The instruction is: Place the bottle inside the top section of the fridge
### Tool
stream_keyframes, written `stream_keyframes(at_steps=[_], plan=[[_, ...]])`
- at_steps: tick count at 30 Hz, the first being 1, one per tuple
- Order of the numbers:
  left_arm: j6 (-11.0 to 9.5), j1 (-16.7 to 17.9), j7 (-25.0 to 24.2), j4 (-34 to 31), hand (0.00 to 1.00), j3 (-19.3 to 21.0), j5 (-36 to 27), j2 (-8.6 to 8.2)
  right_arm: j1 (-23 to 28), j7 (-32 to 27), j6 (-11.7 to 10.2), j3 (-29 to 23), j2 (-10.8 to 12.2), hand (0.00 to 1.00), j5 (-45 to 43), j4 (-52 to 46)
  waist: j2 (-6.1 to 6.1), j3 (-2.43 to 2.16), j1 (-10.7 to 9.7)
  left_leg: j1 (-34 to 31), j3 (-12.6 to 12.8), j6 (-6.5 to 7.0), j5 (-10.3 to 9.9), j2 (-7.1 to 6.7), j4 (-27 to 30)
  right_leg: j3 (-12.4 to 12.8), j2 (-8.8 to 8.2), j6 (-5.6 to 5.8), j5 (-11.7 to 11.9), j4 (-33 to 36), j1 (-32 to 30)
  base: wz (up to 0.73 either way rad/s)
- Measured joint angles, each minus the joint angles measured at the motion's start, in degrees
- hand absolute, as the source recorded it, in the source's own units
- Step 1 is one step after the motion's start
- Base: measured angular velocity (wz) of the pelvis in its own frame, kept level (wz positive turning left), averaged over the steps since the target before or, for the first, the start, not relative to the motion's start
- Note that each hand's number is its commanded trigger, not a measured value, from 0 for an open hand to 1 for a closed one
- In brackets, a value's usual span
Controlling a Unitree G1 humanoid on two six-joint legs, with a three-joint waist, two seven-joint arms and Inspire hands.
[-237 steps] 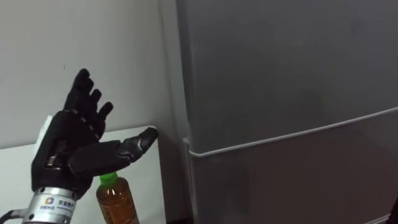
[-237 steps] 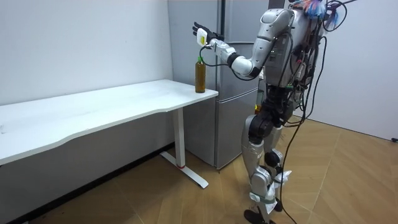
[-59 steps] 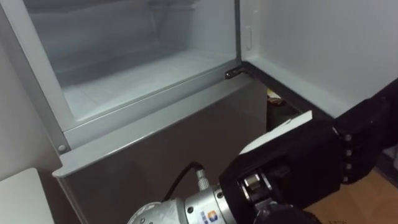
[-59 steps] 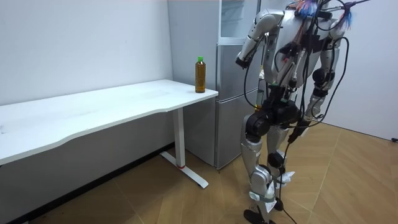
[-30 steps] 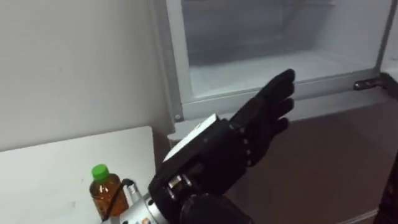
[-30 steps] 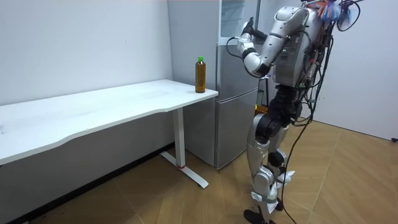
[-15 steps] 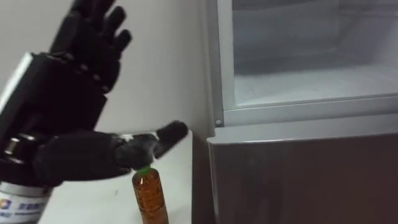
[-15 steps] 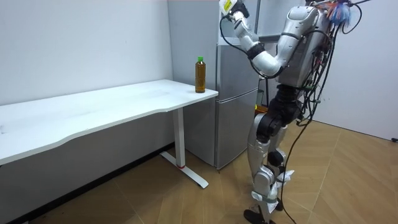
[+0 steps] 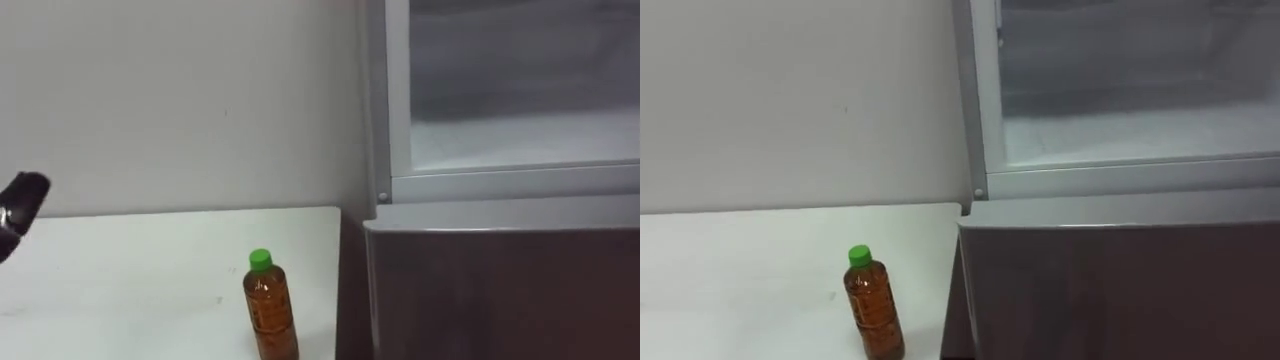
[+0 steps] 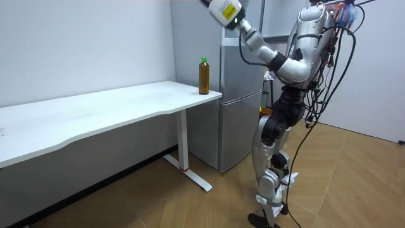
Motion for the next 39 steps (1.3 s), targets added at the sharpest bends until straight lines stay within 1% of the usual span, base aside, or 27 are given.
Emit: stream_keyframes(at_steps=[1,2,3,4,5,6,7,8,10,11,13,14,16,17,19,20,22,24,25,27,29,31,35,37,39], plan=[[0.00,2.19,1.01,2.72,0.00,-0.06,0.00,-0.21,0.90,0.09,0.04,-0.25,-0.03,0.00,0.01,-1.10,-0.06,0.02,0.20,-0.14,-0.24,0.01,-0.01,-0.06,0.08,-0.04,-0.03,0.22,-0.17,0.00,-0.06,0.04],[0.05,3.20,1.40,3.95,0.00,-0.10,-0.01,-0.47,1.28,0.14,0.05,-0.33,-0.03,0.00,0.01,-1.61,-0.07,0.03,0.23,-0.17,-0.34,0.01,-0.01,-0.09,0.10,-0.05,-0.04,0.26,-0.23,0.00,-0.06,0.05],[0.07,5.06,2.29,6.86,0.00,-0.15,0.49,-1.36,1.79,0.20,0.18,-0.38,0.00,0.00,0.01,-2.35,-0.31,0.04,0.30,-0.22,-0.61,0.02,-0.02,-0.16,0.09,-0.13,-0.08,0.47,-0.43,0.00,-0.06,0.08],[0.13,6.15,3.11,10.13,0.00,-0.38,0.94,-2.02,2.34,0.26,0.54,-0.48,0.06,0.00,-0.01,-3.61,-0.38,0.11,0.34,-0.34,-1.08,0.02,-0.02,-0.23,0.13,-0.46,-0.16,0.43,-0.48,0.01,-0.07,0.09],[0.34,6.59,3.50,11.56,0.00,-0.48,0.93,-2.29,2.62,0.33,0.55,-0.56,0.13,0.00,-0.01,-4.32,-0.39,0.17,0.34,-0.45,-1.20,0.02,-0.02,-0.25,0.20,-0.60,-0.19,0.40,-0.50,0.01,-0.08,0.15],[0.40,7.17,4.34,13.95,0.00,-0.82,0.94,-2.71,3.20,0.72,0.38,-1.10,0.37,0.00,-0.02,-5.67,-0.82,0.21,0.03,-0.74,-1.64,0.02,-0.02,-0.31,0.34,-1.17,-0.33,0.34,-0.53,-0.01,-0.08,0.22],[0.20,7.45,4.87,17.23,0.00,-1.65,0.68,-2.76,3.12,1.39,0.35,-2.14,0.40,0.00,-0.26,-5.74,-1.23,0.21,-0.26,-0.85,-1.75,0.02,-0.02,-0.43,0.32,-1.48,-0.42,0.24,-0.48,0.00,0.02,0.23],[0.20,7.69,4.87,19.22,0.00,-1.84,0.56,-2.83,3.12,1.59,0.35,-2.38,0.31,0.00,-0.28,-5.76,-1.26,0.20,-0.23,-0.82,-1.72,0.02,-0.01,-0.47,0.30,-1.46,-0.43,0.25,-0.49,0.00,0.11,0.14],[-0.37,9.25,4.85,29.67,0.00,-3.93,0.32,-3.02,3.21,1.98,0.34,-3.68,0.23,0.00,-0.25,-5.72,-1.35,0.18,-0.10,-0.42,-1.60,0.03,-0.02,-0.56,0.15,-1.36,-0.56,0.33,-0.53,0.01,0.37,-0.03],[-0.51,9.47,4.76,32.67,0.00,-4.36,0.00,-3.28,3.24,2.22,0.35,-3.90,0.28,0.00,-0.28,-5.74,-1.54,0.09,-0.03,-0.27,-1.60,0.03,-0.02,-0.57,0.06,-1.27,-0.56,0.33,-0.53,0.03,0.40,-0.10],[-0.65,9.97,4.52,46.30,0.00,-7.56,-0.36,-3.74,3.86,3.17,0.36,-4.29,0.38,0.00,-0.29,-6.26,-1.74,0.18,0.19,0.23,-1.49,0.05,-0.04,-0.59,-0.14,-1.26,-0.62,0.32,-0.58,-0.12,0.81,-0.08],[-0.64,10.02,4.35,49.74,0.00,-8.63,-0.38,-3.73,4.17,3.42,0.37,-4.24,0.38,0.00,-0.32,-6.53,-1.88,0.18,0.18,0.29,-1.52,0.07,-0.06,-0.60,-0.15,-1.28,-0.63,0.32,-0.58,-0.14,0.88,0.00],[-0.56,10.39,2.92,61.81,0.00,-13.30,-0.48,-3.78,4.40,4.07,0.39,-4.28,0.42,0.00,-0.48,-7.06,-2.48,0.30,0.10,0.02,-1.41,0.33,-0.27,-0.53,-0.12,-1.34,-0.60,0.34,-0.59,-0.13,0.69,0.00],[-0.51,10.68,2.43,64.04,0.00,-14.45,-0.51,-3.83,4.38,4.14,0.38,-4.24,0.42,0.00,-0.46,-7.08,-2.64,0.29,-0.08,-0.02,-1.36,0.35,-0.36,-0.50,-0.13,-1.35,-0.59,0.36,-0.60,-0.13,0.65,0.00],[-0.51,11.21,0.95,72.00,0.00,-17.28,0.01,-3.86,4.31,4.94,0.37,-4.23,0.43,0.00,-0.87,-7.12,-2.99,0.14,-0.56,-0.05,-1.27,0.46,-0.84,-0.01,-0.07,-1.34,-0.46,0.43,-0.64,-0.11,0.71,0.00],[-0.51,10.92,0.64,74.38,0.00,-17.43,0.37,-3.86,4.18,5.11,0.37,-4.23,0.41,0.00,-1.01,-7.08,-3.15,0.23,-0.64,-0.06,-1.23,0.48,-0.90,-0.01,-0.10,-1.32,-0.46,0.44,-0.63,-0.09,0.74,-0.05],[-0.51,10.00,0.20,82.20,0.00,-17.79,0.93,-3.81,3.84,5.55,0.28,-4.09,0.44,0.00,-1.03,-6.72,-3.14,0.18,-1.20,0.07,-0.95,0.47,-1.12,-0.07,-0.25,-1.13,-0.41,0.47,-0.61,-0.05,0.94,-0.06],[-0.46,9.59,-0.32,86.45,0.00,-17.84,0.93,-3.82,3.95,6.41,0.26,-4.05,0.44,0.00,-1.03,-6.52,-3.21,0.19,-1.43,0.05,-0.87,0.49,-1.14,-0.10,-0.30,-1.05,-0.41,0.51,-0.58,-0.05,0.88,0.00],[-0.41,9.78,-0.82,87.47,0.00,-17.89,1.50,-3.82,3.96,7.10,0.26,-4.05,0.44,0.00,-1.03,-6.47,-3.26,0.18,-1.74,0.05,-0.81,0.49,-1.14,-0.10,-0.39,-1.00,-0.41,0.51,-0.58,-0.05,0.82,0.00],[-0.11,9.86,-0.80,88.72,0.00,-18.72,3.55,-3.83,3.85,7.56,0.18,-3.82,0.43,0.00,-0.96,-6.54,-3.26,0.17,-2.27,0.05,-0.81,0.50,-1.13,-0.09,-0.35,-0.89,-0.41,0.53,-0.57,-0.03,0.75,0.00],[0.37,9.31,-0.83,89.10,0.00,-19.76,5.19,-3.82,3.80,7.79,-0.17,-2.27,0.41,0.00,-0.79,-6.59,-3.30,0.17,-2.40,-0.02,-0.79,0.50,-1.13,-0.09,-0.53,-0.77,-0.37,0.53,-0.57,-0.01,0.64,-0.02],[0.62,7.81,-1.53,89.15,0.00,-21.76,6.66,-3.82,3.15,8.23,-0.22,0.06,0.41,0.00,-0.92,-6.82,-3.28,0.18,-2.35,-0.05,-0.17,0.50,-1.13,-0.08,-0.60,-0.05,-0.17,0.53,-0.52,0.01,0.37,-0.10],[0.63,4.89,-3.41,89.55,0.00,-22.89,8.73,-3.83,2.68,9.59,-0.84,0.95,0.42,0.00,-3.24,-8.51,-3.38,0.16,-2.45,-0.05,0.59,0.49,-1.13,-0.10,-0.74,0.33,-0.12,0.53,-0.46,0.22,-0.01,-0.09],[0.61,3.59,-4.53,88.86,0.00,-22.96,11.21,-3.74,3.90,9.83,-0.73,1.83,0.27,0.00,-3.56,-15.37,-3.75,0.13,-2.64,-0.20,0.81,0.50,-1.12,-0.16,-0.59,0.52,-0.16,0.49,-0.51,0.74,-0.55,-0.11],[0.60,2.59,-5.32,88.89,0.00,-23.47,12.48,-3.67,3.96,10.40,-0.83,2.70,0.11,0.00,-3.32,-20.76,-3.83,0.14,-3.02,-0.67,0.88,0.51,-1.12,-0.21,-0.30,0.61,-0.21,0.49,-0.51,0.88,-1.07,-0.03]])
